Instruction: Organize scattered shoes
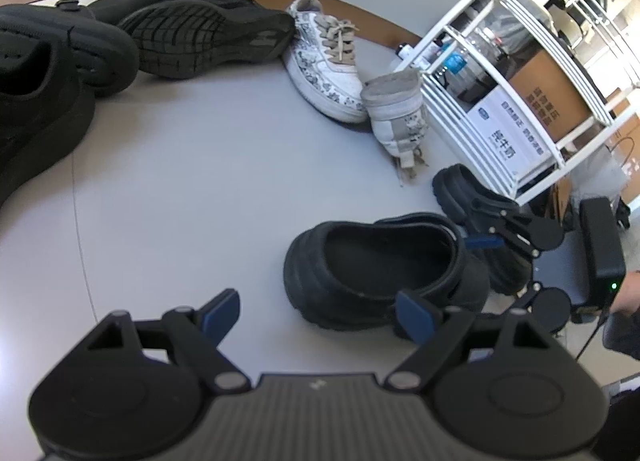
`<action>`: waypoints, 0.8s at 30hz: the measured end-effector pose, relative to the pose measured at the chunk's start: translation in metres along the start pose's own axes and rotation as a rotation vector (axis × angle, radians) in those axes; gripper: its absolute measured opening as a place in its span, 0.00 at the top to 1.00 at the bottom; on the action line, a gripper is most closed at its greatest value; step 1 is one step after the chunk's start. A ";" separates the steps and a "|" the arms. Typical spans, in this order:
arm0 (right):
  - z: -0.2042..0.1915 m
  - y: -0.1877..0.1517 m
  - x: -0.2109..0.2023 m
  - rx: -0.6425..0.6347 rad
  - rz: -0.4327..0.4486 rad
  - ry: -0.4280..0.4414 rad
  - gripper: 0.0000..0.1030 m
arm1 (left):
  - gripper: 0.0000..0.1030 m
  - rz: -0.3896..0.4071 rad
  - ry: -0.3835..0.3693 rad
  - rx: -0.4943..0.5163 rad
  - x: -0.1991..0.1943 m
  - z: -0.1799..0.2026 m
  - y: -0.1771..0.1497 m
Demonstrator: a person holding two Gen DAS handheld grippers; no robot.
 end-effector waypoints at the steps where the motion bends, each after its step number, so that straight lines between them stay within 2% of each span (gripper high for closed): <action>1: 0.001 -0.001 -0.001 0.011 -0.006 -0.002 0.14 | 0.16 0.000 0.001 -0.001 0.000 0.000 0.000; 7: 0.015 -0.009 -0.008 0.119 -0.052 -0.042 0.19 | 0.16 0.000 0.013 -0.009 -0.002 -0.004 0.000; 16: 0.024 -0.008 -0.011 0.207 -0.090 -0.075 0.23 | 0.16 0.000 0.016 -0.017 -0.002 -0.005 0.001; 24: 0.029 0.015 0.019 0.222 -0.020 -0.061 0.11 | 0.16 -0.015 0.011 -0.012 0.002 -0.001 0.000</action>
Point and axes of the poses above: each gripper's, at about its wrist camera, not at the fingertips, and x roughly the way its jaws point, z to its right, y to its top, the point moved 1 cm from there along x, roughly the way its jaws point, and after that the axes turned 10 degrees about z, right-handed, at the moved point
